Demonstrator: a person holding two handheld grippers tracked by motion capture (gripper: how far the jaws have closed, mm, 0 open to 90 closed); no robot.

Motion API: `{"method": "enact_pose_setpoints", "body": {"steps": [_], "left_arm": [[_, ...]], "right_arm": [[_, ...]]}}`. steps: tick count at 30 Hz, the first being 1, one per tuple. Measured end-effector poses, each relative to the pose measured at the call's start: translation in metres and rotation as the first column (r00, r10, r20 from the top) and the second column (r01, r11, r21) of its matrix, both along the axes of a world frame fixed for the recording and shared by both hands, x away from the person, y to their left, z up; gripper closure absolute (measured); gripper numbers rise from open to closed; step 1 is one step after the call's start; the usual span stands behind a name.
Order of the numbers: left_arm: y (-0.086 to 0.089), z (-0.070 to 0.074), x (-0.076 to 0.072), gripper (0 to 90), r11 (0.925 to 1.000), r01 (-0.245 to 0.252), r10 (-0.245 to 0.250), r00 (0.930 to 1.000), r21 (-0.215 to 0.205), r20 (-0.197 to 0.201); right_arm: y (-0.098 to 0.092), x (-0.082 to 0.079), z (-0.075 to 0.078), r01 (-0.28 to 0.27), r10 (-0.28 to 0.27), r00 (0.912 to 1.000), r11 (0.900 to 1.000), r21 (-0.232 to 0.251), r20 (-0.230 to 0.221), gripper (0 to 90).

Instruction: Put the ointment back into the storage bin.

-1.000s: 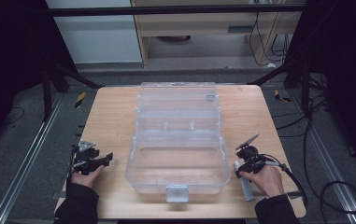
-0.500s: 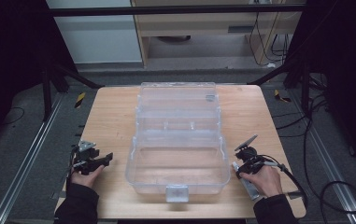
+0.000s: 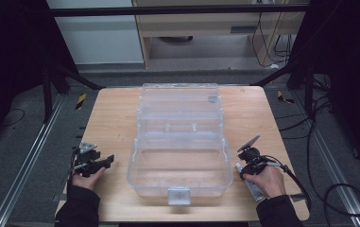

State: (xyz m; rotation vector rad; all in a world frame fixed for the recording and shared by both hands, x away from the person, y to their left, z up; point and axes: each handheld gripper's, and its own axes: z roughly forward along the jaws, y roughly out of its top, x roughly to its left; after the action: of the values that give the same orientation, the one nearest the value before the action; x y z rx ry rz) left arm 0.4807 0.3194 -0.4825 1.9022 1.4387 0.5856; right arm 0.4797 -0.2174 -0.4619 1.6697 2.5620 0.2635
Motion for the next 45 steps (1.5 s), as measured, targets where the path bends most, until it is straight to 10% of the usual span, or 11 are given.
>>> {"method": "enact_pose_setpoints", "body": {"steps": [23,45], "left_arm": [[0.0,0.0,0.0,36.9,1.0,0.002,-0.002,1.0,0.001,-0.002],[-0.001,0.0,0.0,36.9,1.0,0.007,-0.007,1.0,0.0,-0.001]], "right_arm": [[-0.019,-0.003,0.053,-0.033,0.007,0.9767,0.992,0.118,0.215,69.9],[-0.017,-0.01,0.105,-0.192,0.124,0.9203,0.969,0.153,0.371,69.9]]}}
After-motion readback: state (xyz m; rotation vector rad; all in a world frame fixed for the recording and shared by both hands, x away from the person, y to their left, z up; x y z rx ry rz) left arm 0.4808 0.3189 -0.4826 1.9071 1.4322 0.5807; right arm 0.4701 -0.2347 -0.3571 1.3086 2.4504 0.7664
